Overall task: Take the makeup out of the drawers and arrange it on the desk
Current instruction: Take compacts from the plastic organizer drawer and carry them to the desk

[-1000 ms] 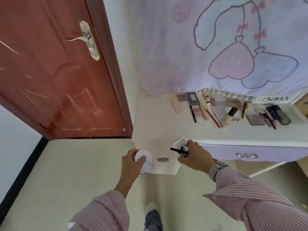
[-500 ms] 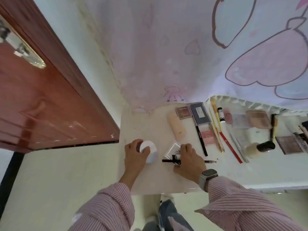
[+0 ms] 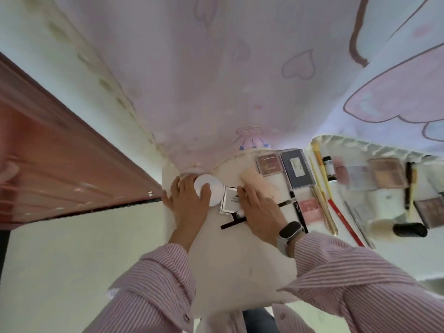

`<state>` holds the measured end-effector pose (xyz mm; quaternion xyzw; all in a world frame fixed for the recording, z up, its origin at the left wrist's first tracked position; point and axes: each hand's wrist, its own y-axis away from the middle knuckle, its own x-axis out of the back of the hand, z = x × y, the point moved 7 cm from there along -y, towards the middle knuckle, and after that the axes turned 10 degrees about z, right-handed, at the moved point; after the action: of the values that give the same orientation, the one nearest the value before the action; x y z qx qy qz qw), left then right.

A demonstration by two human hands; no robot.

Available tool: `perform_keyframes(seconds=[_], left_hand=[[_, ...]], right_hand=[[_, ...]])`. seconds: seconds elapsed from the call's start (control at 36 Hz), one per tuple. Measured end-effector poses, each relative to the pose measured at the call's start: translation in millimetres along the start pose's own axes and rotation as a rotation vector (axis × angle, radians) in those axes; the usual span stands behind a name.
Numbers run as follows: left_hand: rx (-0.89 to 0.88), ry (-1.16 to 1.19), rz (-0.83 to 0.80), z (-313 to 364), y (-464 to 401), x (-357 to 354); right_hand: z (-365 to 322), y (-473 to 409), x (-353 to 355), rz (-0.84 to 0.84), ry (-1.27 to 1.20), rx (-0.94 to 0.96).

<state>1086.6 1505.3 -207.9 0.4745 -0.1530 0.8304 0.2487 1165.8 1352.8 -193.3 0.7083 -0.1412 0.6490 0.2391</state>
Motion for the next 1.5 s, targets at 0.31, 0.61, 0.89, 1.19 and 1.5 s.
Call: perform_keyframes(seconds=[0.31,0.61,0.89,1.19,1.5], left_hand=[[-0.164,-0.253,-0.01,14.4,-6.3,-18.6],[-0.472,-0.114,0.04,15.0,58.6,1.0],[-0.673,-0.222,-0.229,17.2,100.4,-22.7],[-0.705,-0.25,-0.301,40.2,106.3,-37.9],[-0.714,-0.289,-0.32,35.7,107.8,-42.2]], right_hand=[[12.7,39.6,9.0,0.074,-0.184,-0.299],[36.8,61.6,-10.9,0.09,-0.478,-0.725],[34.6,72.0,-6.2,0.249,-0.647,-0.752],[57.6,82.1,-5.5,0.304,-0.548,-0.838],[48.9,76.0,-4.0,0.312,-0.12,-0.578]])
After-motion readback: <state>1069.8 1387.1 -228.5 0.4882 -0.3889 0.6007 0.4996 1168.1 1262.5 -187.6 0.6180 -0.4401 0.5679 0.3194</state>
